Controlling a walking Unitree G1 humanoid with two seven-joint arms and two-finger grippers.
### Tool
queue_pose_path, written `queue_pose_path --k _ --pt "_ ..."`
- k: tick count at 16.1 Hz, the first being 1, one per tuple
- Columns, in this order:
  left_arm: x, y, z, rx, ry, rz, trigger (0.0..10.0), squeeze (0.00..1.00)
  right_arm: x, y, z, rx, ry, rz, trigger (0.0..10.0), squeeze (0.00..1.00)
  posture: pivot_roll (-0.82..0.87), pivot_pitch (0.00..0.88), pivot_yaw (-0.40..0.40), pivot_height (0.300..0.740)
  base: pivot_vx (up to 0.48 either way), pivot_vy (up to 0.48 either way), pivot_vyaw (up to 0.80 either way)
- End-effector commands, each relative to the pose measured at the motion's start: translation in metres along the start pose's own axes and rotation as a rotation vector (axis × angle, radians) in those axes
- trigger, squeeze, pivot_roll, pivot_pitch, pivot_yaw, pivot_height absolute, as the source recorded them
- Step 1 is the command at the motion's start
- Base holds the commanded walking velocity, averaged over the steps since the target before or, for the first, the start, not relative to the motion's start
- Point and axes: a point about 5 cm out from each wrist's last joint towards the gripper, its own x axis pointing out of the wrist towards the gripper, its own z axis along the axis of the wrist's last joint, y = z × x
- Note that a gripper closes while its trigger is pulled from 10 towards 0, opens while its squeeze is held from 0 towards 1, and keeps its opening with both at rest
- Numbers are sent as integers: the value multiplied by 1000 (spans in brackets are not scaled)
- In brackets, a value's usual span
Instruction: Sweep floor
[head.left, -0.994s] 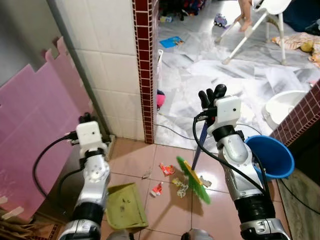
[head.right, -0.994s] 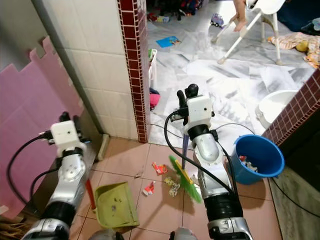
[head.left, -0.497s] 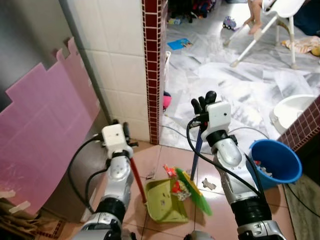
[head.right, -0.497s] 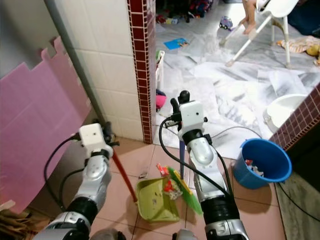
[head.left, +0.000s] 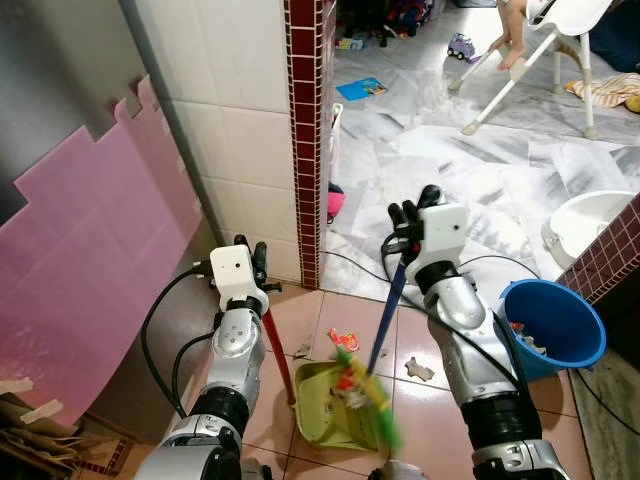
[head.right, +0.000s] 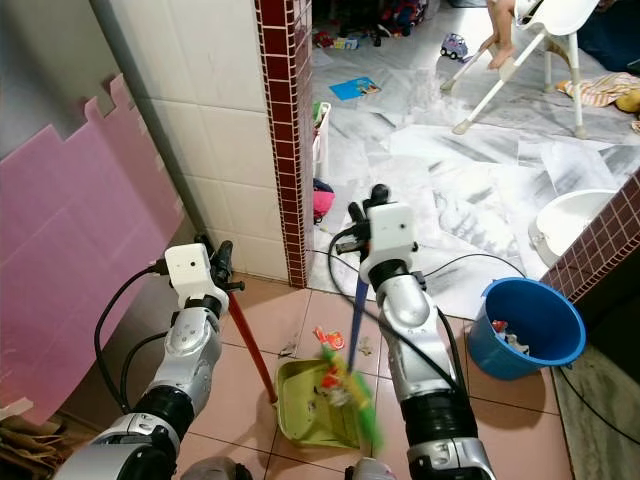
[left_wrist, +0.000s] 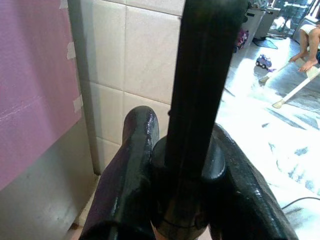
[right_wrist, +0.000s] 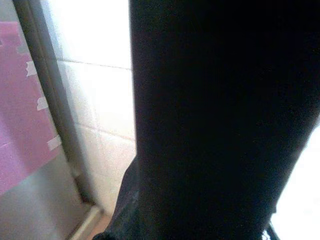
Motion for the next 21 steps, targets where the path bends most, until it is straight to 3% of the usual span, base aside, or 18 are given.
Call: queue_pose_path --k 1,4,6,8,11,13,17,19,21 --pt "-10 0 -24 -30 128 8 10000 0 7 5 11 103 -9 29 10000 0 -81 0 31 740 0 0 0" --pt "-10 -3 -23 -49 116 -28 10000 0 10 7 26 154 -40 71 10000 0 -85 0 34 740 0 0 0" --pt "-10 -1 -24 -54 131 -19 10000 0 13 4 42 115 -103 90 10000 0 -87 0 36 740 0 0 0" --pt "-9 -1 -25 -34 149 -43 10000 0 14 0 63 -34 -194 123 10000 0 -90 0 40 740 0 0 0" --pt "-7 -4 -23 -55 153 -92 10000 0 13 -10 69 -140 -238 101 10000 0 -92 0 41 740 0 0 0" --pt "-6 -6 -19 -87 152 -156 10000 0 8 -18 79 -317 -321 52 10000 0 -89 0 43 740 0 0 0" --pt "-8 -1 -8 -27 61 -191 10000 0 0 -25 71 -371 -311 -16 10000 0 -85 0 46 740 0 0 0" --pt "-10 -1 5 -43 12 -194 10000 0 -9 -31 55 -439 -269 -91 10000 0 -68 0 42 740 0 0 0" --pt "-11 -3 17 -52 -35 -199 10000 0 -15 -33 42 -426 -236 -129 10000 0 -68 0 42 740 0 0 0"
